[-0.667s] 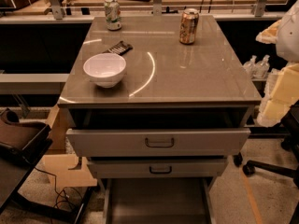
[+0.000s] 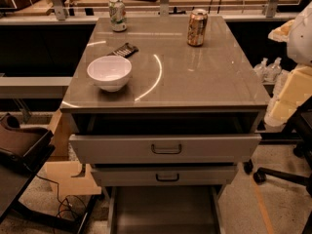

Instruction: Place orange can into bottom drawer

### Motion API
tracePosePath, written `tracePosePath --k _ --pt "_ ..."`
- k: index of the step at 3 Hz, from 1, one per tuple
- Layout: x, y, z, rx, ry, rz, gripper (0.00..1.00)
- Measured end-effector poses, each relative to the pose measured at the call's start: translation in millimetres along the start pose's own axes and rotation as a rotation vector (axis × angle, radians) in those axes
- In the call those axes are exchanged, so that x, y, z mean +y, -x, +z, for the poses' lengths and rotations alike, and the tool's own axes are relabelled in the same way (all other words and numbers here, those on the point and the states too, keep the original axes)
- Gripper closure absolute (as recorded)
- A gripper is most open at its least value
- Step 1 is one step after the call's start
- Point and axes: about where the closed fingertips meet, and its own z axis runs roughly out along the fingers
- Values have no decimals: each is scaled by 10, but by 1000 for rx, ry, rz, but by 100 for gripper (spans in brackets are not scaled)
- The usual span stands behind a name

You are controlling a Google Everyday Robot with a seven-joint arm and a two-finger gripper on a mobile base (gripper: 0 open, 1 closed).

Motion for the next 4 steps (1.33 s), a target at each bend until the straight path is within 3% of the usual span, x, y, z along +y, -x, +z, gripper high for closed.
tracePosePath --k 1,2,3,4 --pt "-467 -230 293 -64 -112 37 0" --pt "-1098 -216 461 -173 -248 60 0" --pt "-1709 -121 459 -321 -390 111 0" --pt "-2153 72 547 -509 -455 192 0"
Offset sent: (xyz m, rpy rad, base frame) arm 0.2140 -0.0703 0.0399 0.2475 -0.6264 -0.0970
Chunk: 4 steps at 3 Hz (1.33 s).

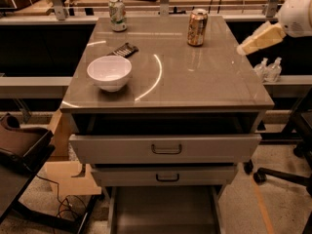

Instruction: Place orange can into bottom drawer

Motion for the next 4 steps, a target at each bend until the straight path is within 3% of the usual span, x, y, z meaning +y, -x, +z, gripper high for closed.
tracePosePath --k 1,2,3,4 --pt "32 85 365 -122 20 85 0" --pt "41 91 411 -126 21 94 0" --pt "-33 92 798 -182 29 164 0" --pt "-81 145 1382 -254 76 251 0"
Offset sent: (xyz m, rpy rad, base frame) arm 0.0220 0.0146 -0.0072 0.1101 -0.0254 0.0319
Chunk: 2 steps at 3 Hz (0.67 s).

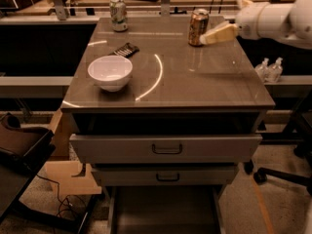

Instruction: Place orange can into bottom drawer

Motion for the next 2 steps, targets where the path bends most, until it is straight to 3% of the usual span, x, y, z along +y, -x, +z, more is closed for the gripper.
tracePosePath --k 1,2 --pt "-105 9 596 -64 41 74 0" --pt "-124 13 836 -85 57 99 0"
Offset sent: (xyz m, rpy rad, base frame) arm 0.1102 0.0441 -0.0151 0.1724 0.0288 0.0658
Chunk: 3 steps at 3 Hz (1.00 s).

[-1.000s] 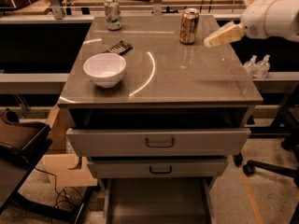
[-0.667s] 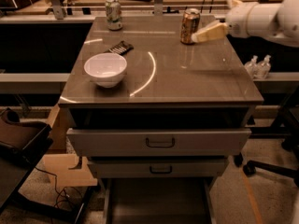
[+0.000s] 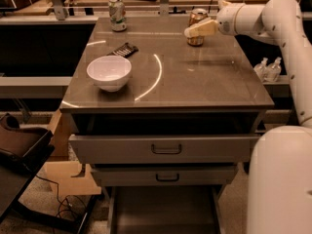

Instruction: Place orange can into bottom drawer

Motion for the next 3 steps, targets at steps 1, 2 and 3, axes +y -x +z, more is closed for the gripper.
tracePosePath --k 1,2,3 --pt "-15 -108 290 5 3 34 0" --pt "-28 -292 508 6 5 94 0" --pt "-31 -503 699 2 8 164 18"
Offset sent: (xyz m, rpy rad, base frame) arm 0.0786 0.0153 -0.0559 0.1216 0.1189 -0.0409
